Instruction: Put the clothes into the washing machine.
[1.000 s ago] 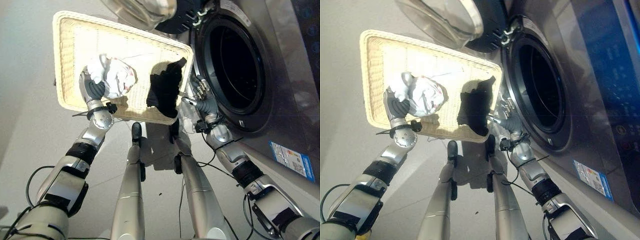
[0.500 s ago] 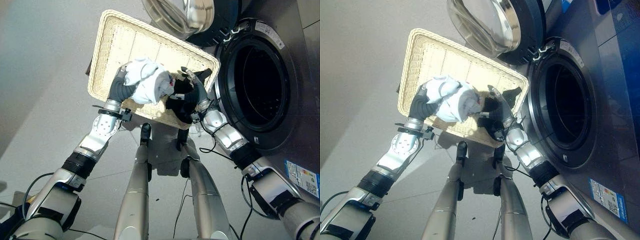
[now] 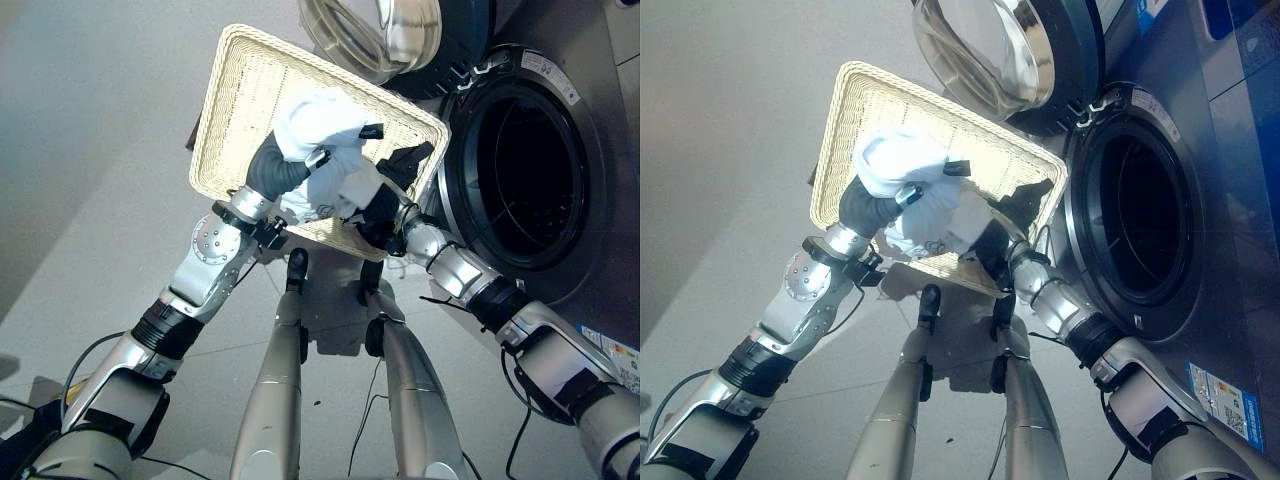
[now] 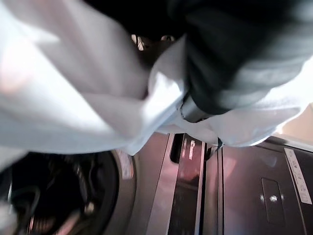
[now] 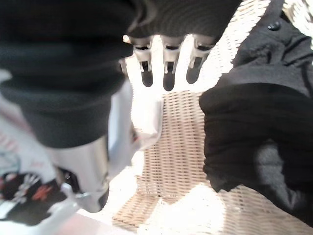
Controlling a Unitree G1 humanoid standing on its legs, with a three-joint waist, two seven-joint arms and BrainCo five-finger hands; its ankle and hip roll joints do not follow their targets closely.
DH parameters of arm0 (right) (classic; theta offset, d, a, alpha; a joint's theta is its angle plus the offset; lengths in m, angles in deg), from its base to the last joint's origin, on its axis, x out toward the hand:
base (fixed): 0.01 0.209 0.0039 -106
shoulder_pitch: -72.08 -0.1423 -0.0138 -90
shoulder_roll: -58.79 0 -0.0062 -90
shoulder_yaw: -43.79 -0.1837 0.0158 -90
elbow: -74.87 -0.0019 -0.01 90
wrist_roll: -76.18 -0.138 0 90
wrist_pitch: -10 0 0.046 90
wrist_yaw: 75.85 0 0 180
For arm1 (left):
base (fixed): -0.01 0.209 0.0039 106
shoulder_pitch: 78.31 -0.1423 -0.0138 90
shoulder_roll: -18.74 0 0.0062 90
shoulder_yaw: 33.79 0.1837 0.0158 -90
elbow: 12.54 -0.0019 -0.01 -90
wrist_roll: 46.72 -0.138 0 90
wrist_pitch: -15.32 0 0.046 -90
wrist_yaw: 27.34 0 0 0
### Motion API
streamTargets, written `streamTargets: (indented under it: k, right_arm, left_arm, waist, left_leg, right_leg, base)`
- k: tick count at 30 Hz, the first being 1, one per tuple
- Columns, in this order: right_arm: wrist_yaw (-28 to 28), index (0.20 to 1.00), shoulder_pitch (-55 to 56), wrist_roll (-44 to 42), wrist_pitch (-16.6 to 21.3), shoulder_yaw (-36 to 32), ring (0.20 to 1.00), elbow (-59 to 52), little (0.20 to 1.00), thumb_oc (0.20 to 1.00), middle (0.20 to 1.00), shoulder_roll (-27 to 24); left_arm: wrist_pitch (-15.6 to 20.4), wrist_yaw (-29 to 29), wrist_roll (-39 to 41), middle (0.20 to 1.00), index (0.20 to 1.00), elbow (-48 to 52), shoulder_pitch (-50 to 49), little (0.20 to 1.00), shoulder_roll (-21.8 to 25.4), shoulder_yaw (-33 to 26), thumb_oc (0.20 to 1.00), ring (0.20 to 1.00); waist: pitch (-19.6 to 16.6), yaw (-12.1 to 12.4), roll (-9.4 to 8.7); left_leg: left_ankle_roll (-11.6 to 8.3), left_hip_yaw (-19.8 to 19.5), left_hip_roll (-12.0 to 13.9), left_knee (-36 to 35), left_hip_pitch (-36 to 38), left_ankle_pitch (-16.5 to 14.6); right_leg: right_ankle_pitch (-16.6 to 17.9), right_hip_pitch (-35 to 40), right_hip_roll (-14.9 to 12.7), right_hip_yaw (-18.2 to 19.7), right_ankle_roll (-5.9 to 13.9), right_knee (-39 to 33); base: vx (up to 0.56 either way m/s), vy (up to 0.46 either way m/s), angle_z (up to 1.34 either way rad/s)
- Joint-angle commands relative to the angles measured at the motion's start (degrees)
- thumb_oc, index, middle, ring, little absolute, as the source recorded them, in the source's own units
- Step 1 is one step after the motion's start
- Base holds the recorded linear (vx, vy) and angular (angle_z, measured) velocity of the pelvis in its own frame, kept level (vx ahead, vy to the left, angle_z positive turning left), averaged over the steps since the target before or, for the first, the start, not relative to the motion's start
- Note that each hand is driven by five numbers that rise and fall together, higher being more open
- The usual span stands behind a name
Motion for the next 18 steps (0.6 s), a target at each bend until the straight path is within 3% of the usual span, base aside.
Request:
streamTargets:
  k: [1,6,12,15,18]
  right_arm:
    - [-1.9,1.0,-2.3,-0.5,0.9,0.6,1.0,-2.6,1.0,1.0,1.0,0.5]
    - [-1.7,1.0,-1.7,-8.0,3.7,0.8,1.0,-4.0,1.0,1.0,1.0,2.0]
    - [-4.6,1.0,3.3,-25.1,7.3,-2.9,1.0,-9.1,1.0,1.0,1.0,6.2]
    - [-9.8,1.0,6.3,-32.1,6.4,-4.1,1.0,-12.6,1.0,1.0,1.0,6.6]
    - [-15.2,1.0,8.7,-36.5,3.6,-4.1,1.0,-14.9,1.0,1.0,1.0,6.7]
  left_arm:
    - [-1.6,-6.2,5.9,0.2,0.2,6.7,2.2,0.2,-5.8,-0.5,0.2,0.2]
    - [-4.4,-5.7,7.3,0.2,0.2,7.2,2.1,0.2,-7.9,1.6,0.2,0.2]
    - [-2.5,2.1,0.0,0.2,0.2,3.1,-0.3,0.2,-8.5,2.4,0.2,0.2]
    - [-0.5,8.7,-2.6,0.2,0.2,0.6,-2.5,0.2,-7.5,1.4,0.2,0.2]
    - [1.2,11.3,-3.3,0.2,0.2,-1.5,-4.8,0.2,-7.3,0.5,0.2,0.2]
  waist:
    - [-0.9,-1.5,4.93]
    - [-0.9,-2.0,5.07]
    - [-0.9,-2.6,4.69]
    - [-0.9,-2.8,4.38]
    - [-0.9,-2.9,4.1]
  left_leg:
    - [3.07,5.4,-4.9,1.6,0.5,-3.5]
    - [3.41,5.6,-5.2,2.2,1.0,-4.2]
    - [3.4,6.0,-5.4,3.2,0.8,-4.7]
    - [3.4,6.4,-5.4,3.9,0.0,-4.6]
    - [3.47,6.7,-5.4,4.7,-0.1,-5.3]
  right_leg:
    - [-0.8,2.0,1.2,1.1,6.17,-1.7]
    - [-1.3,2.2,1.2,1.6,6.2,-1.1]
    - [-1.0,2.2,1.0,1.5,6.34,-1.6]
    - [-0.7,1.6,0.8,1.1,6.35,-1.6]
    - [-1.3,1.6,0.6,0.8,6.38,-1.0]
  base:
    - [0.02,0.039,0.0]
    - [0.03,0.035,0.0]
    - [0.02,0.045,-0.07]
    - [0.03,0.038,-0.14]
    - [0.03,-0.003,-0.17]
